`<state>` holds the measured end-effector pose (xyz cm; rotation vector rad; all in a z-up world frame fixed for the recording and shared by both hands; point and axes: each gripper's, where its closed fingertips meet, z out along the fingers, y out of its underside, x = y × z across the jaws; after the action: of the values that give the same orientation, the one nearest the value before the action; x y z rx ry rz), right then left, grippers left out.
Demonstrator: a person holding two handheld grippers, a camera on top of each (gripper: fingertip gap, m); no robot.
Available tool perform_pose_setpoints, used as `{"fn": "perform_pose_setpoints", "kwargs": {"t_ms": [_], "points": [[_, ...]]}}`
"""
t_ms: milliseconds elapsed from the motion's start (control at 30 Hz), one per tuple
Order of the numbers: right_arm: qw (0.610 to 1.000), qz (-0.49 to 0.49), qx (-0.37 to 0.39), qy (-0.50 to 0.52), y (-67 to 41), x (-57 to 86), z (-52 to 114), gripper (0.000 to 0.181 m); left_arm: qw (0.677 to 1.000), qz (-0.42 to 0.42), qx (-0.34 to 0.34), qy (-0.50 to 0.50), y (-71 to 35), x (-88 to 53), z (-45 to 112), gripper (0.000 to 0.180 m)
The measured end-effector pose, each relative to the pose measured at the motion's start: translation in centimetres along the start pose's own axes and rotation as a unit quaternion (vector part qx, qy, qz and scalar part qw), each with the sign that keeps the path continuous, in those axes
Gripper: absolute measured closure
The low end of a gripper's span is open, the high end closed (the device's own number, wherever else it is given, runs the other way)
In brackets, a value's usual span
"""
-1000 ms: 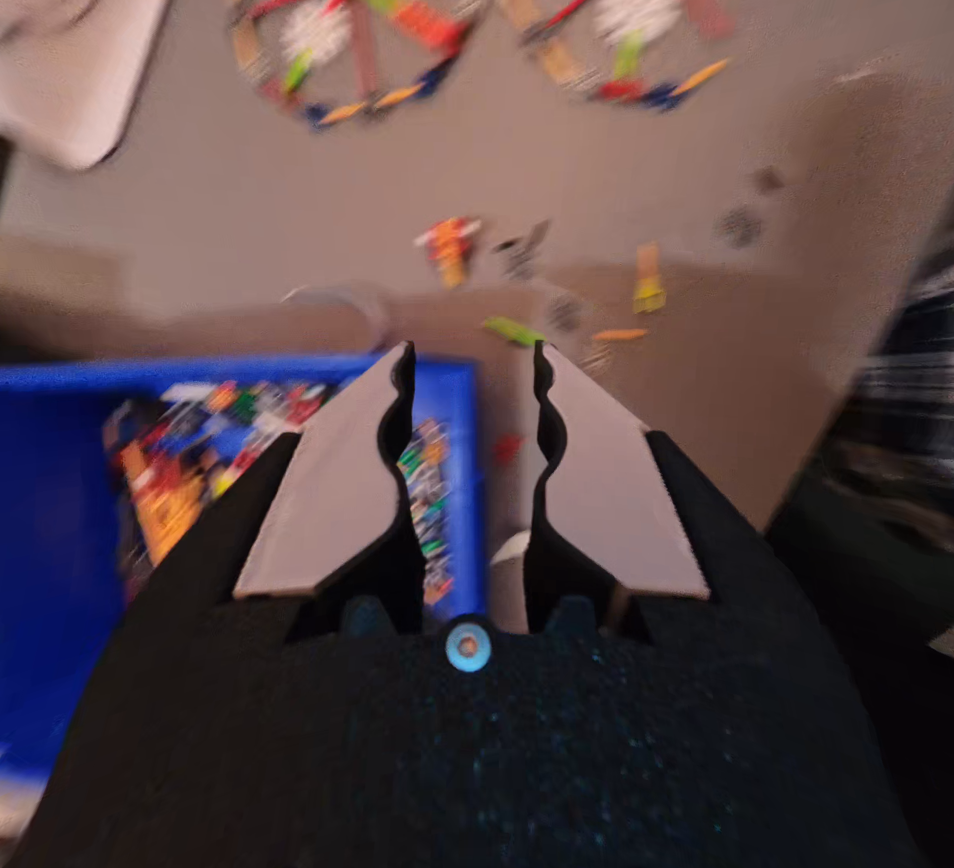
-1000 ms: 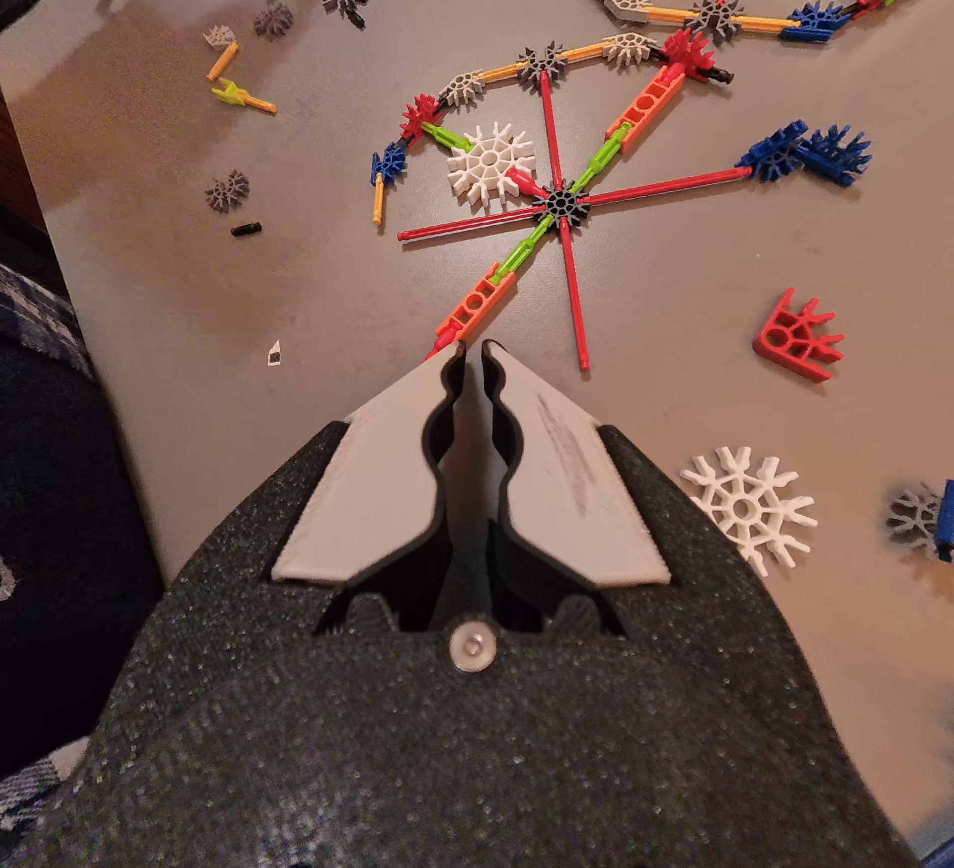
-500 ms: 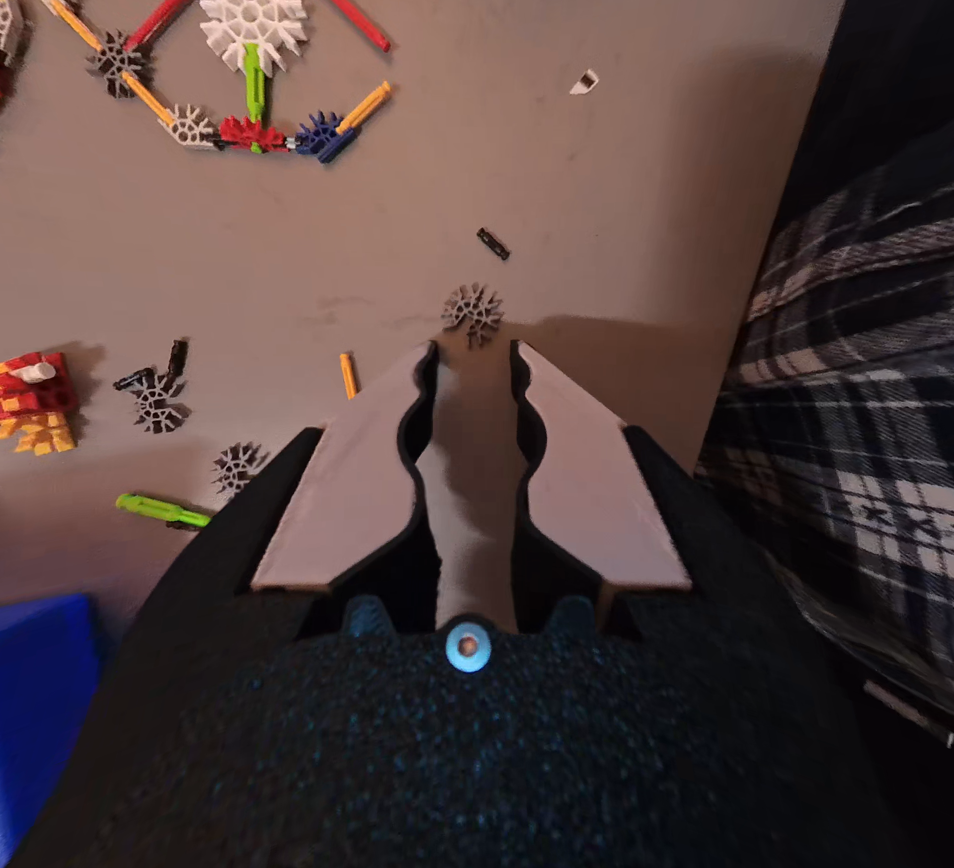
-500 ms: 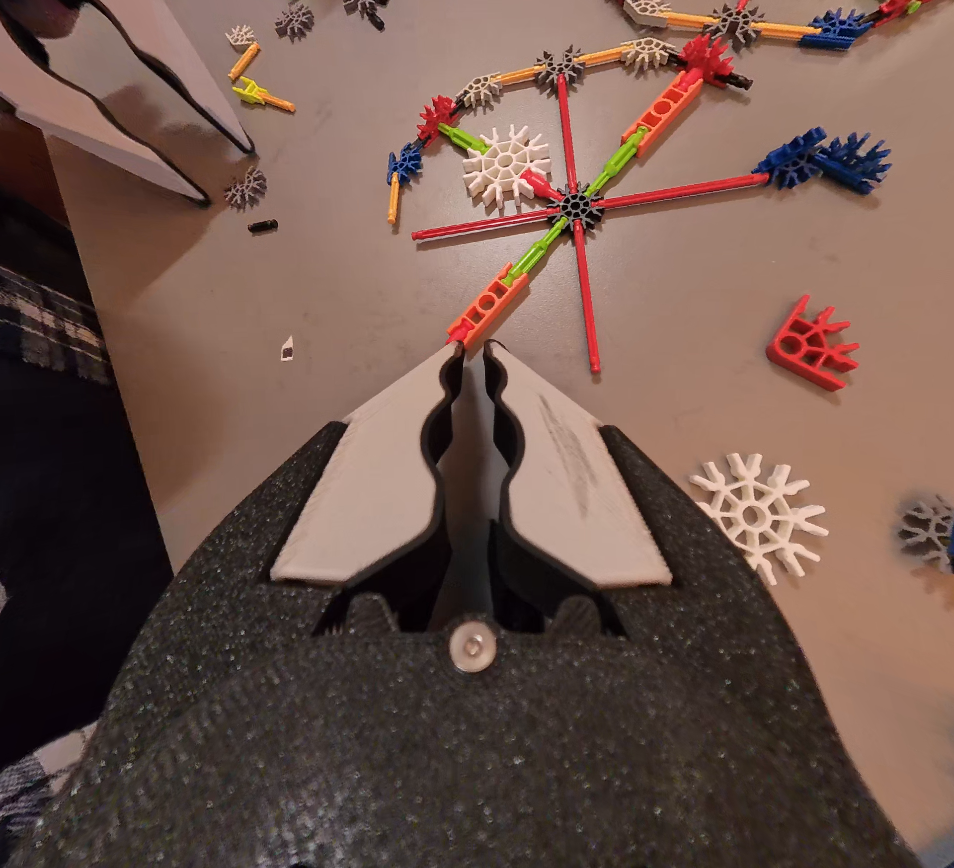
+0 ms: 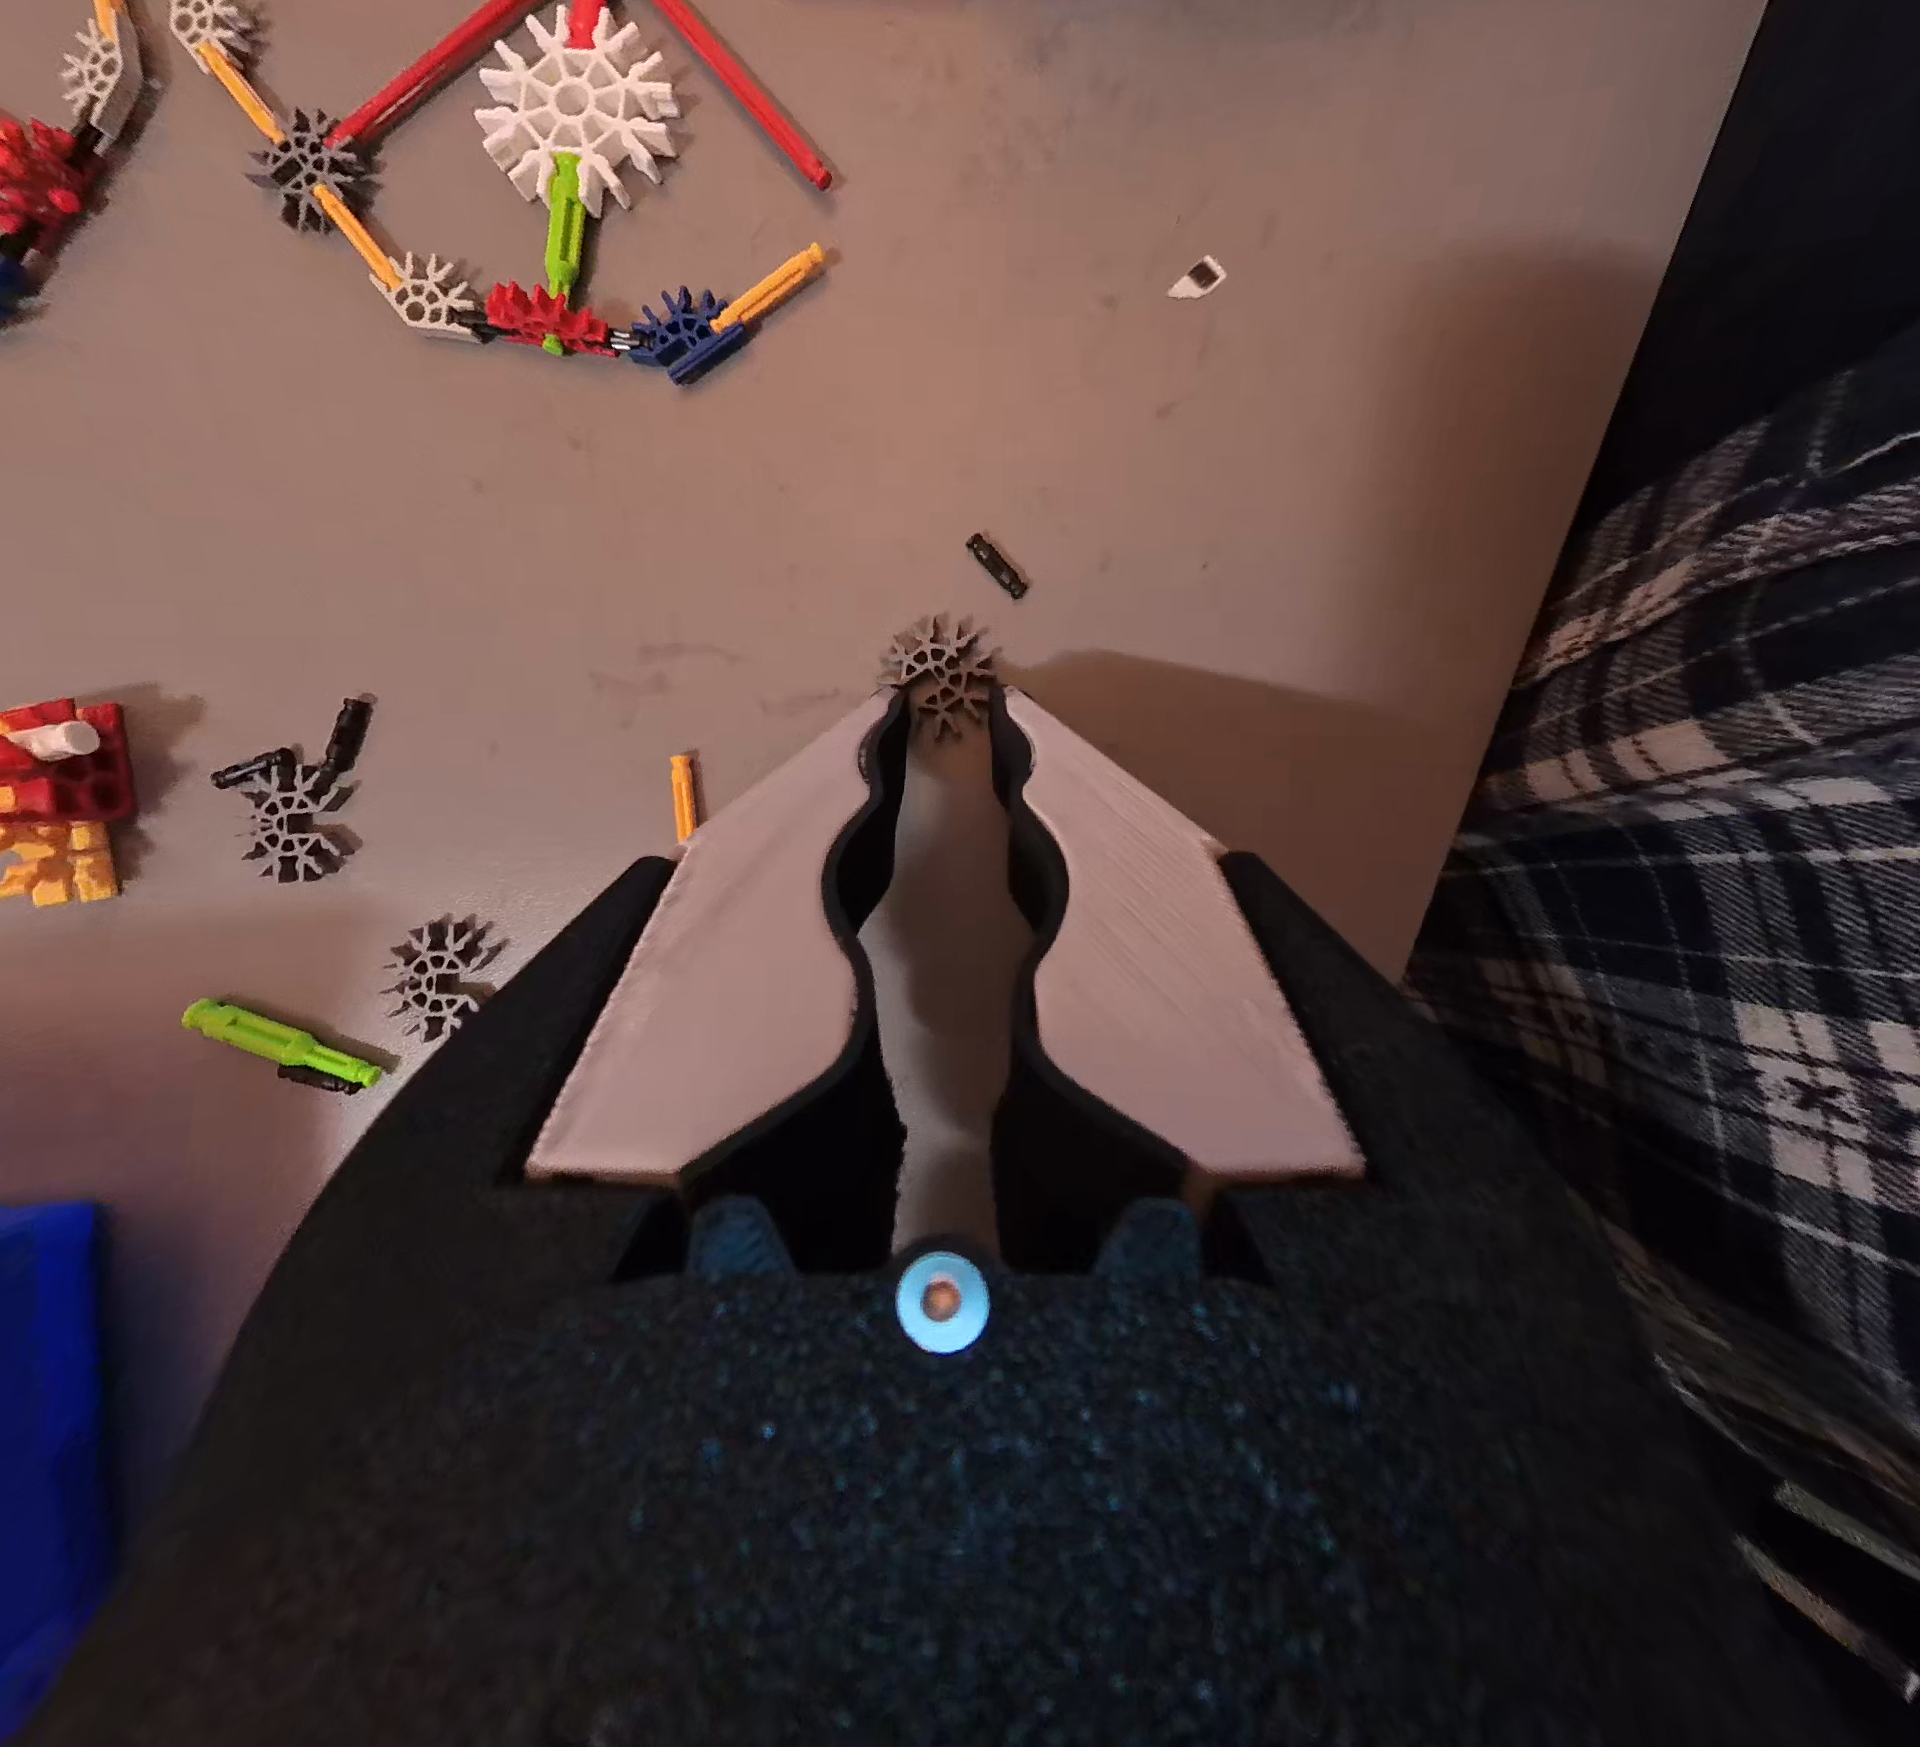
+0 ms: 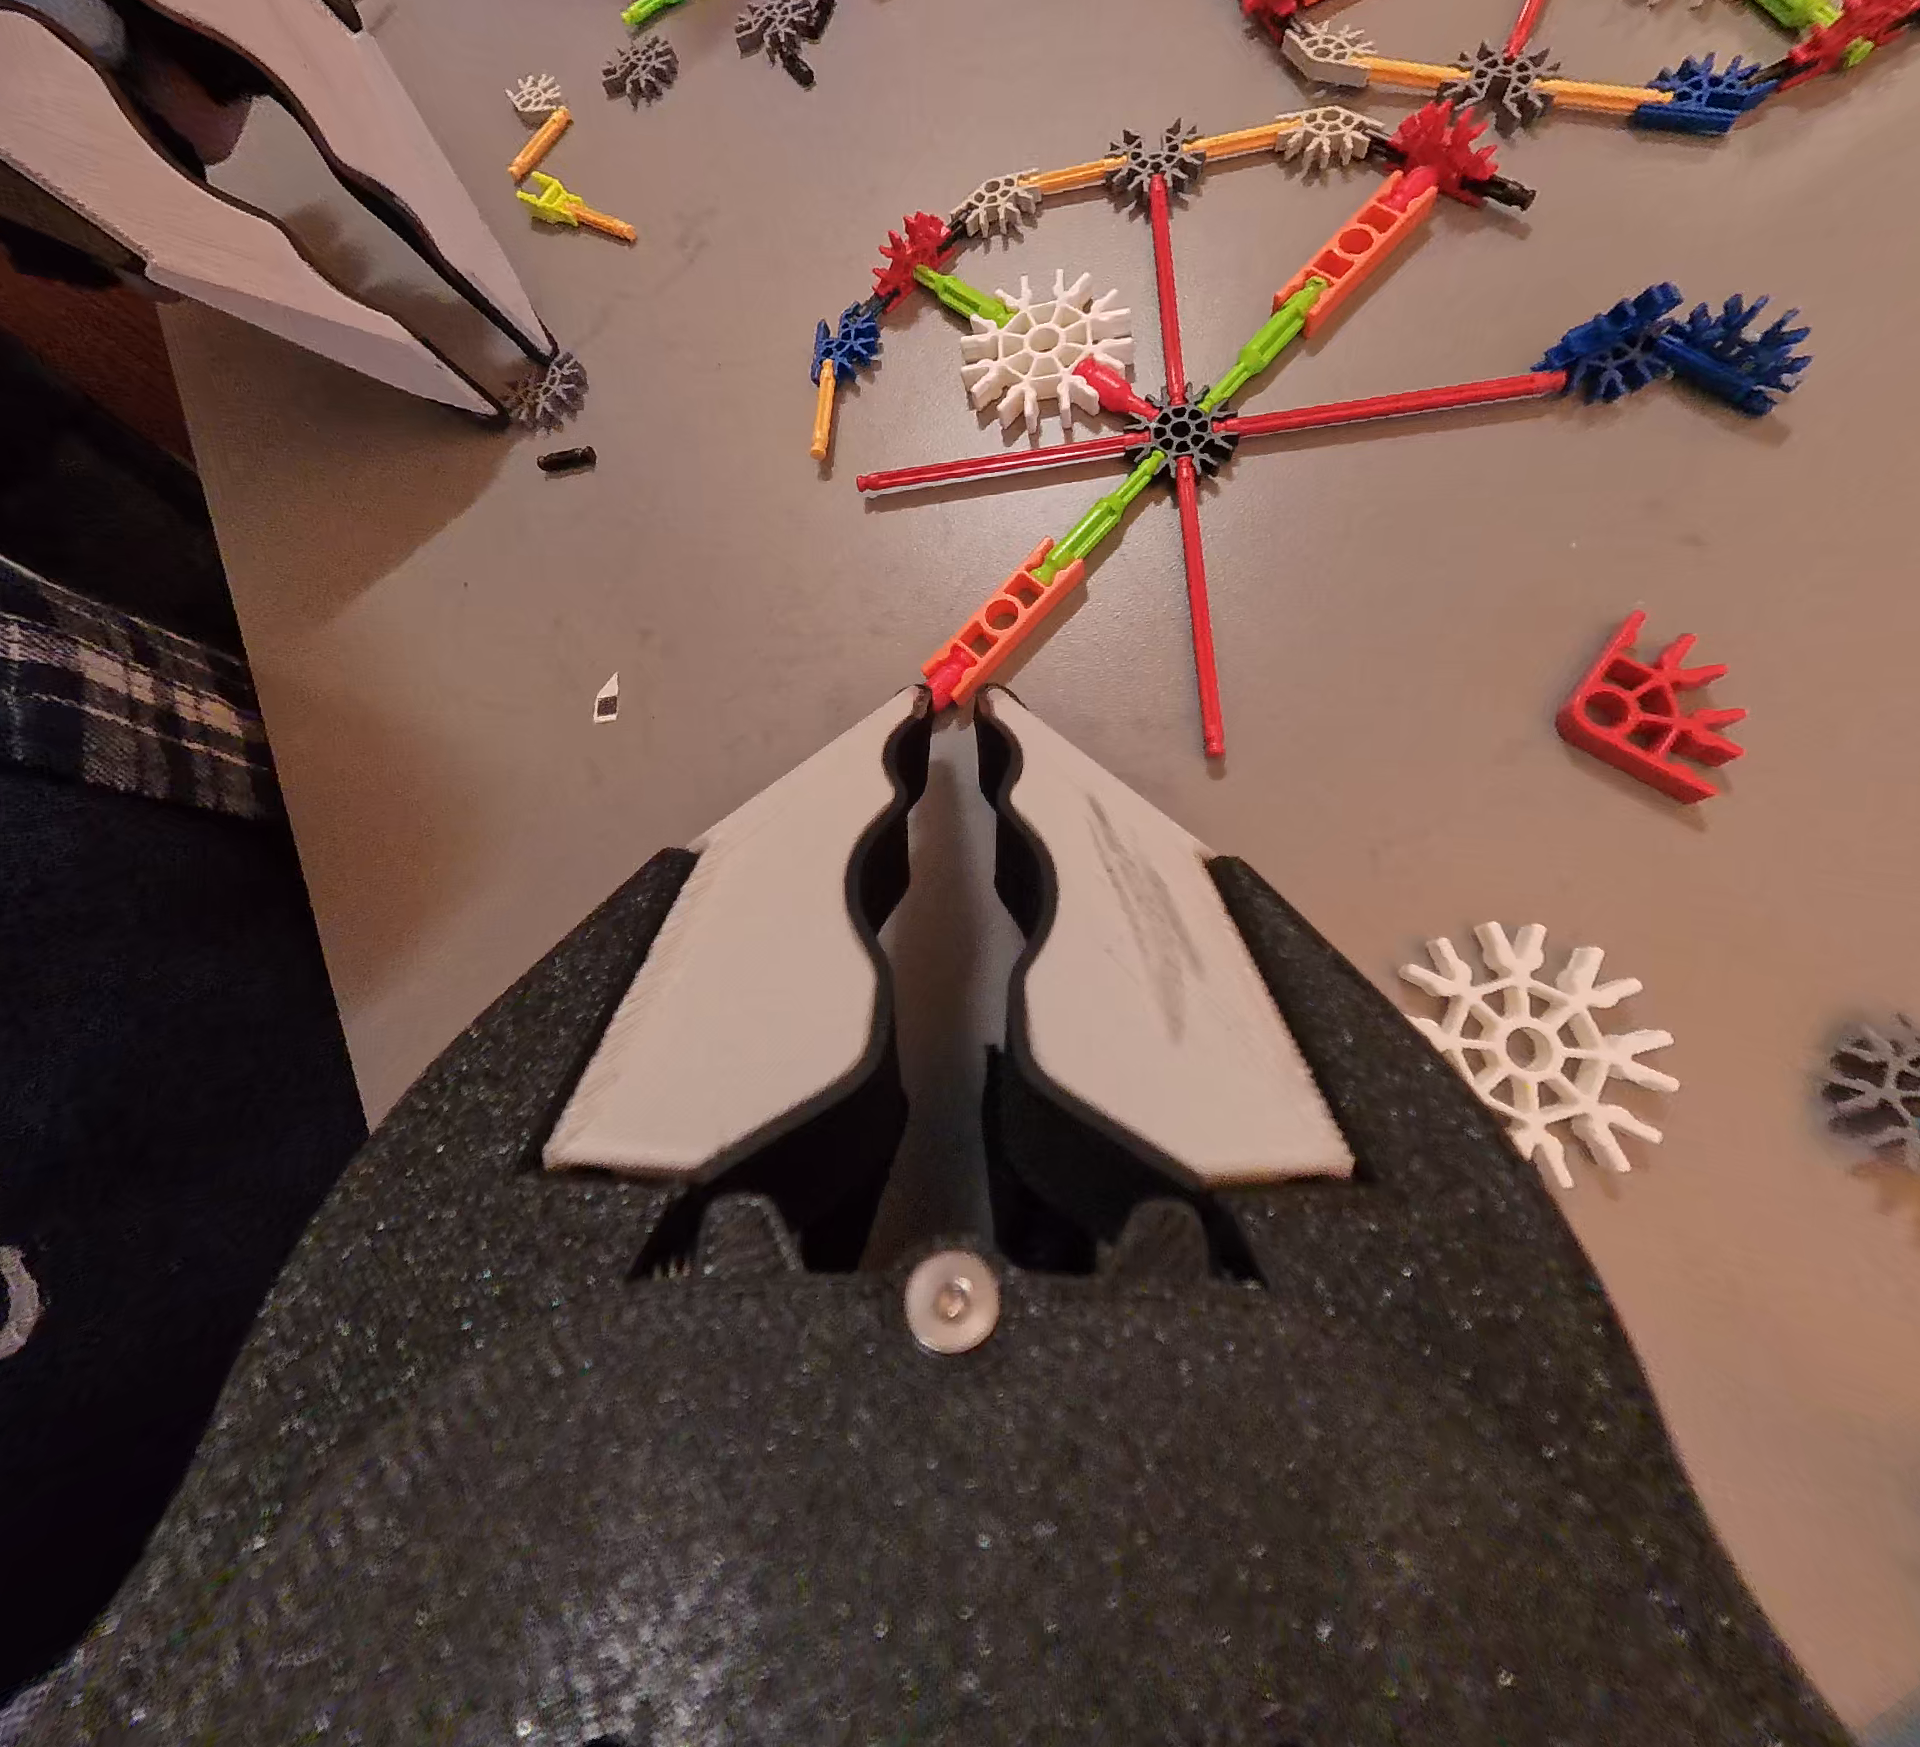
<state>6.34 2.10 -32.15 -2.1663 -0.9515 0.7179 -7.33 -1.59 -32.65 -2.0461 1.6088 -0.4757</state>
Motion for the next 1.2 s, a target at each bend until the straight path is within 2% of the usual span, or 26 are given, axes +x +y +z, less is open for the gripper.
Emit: {"fn": "perform_pose_setpoints", "kwargs": {"t_ms": [467,800,1067,1200], "points": [[0.999,-0.007,0.032,0.004,-0.8,0.0,-0.5,0.161,0.999,0.034,0.038,-0.017,-4.8,0.0,0.7,0.166],[0.998,-0.036,0.055,0.003,-1.5,-2.0,-1.5,0.160,0.996,0.028,0.076,-0.036,-8.4,0.0,2.5,0.166],[0.991,0.082,0.094,-0.055,-4.4,-3.1,-1.4,0.161,0.985,0.054,0.121,-0.109,-11.3,-0.8,1.8,0.167],[0.973,0.163,0.114,-0.114,-5.4,-3.6,-1.3,0.162,0.978,0.077,0.136,-0.139,-12.3,-0.8,1.4,0.167]]}}
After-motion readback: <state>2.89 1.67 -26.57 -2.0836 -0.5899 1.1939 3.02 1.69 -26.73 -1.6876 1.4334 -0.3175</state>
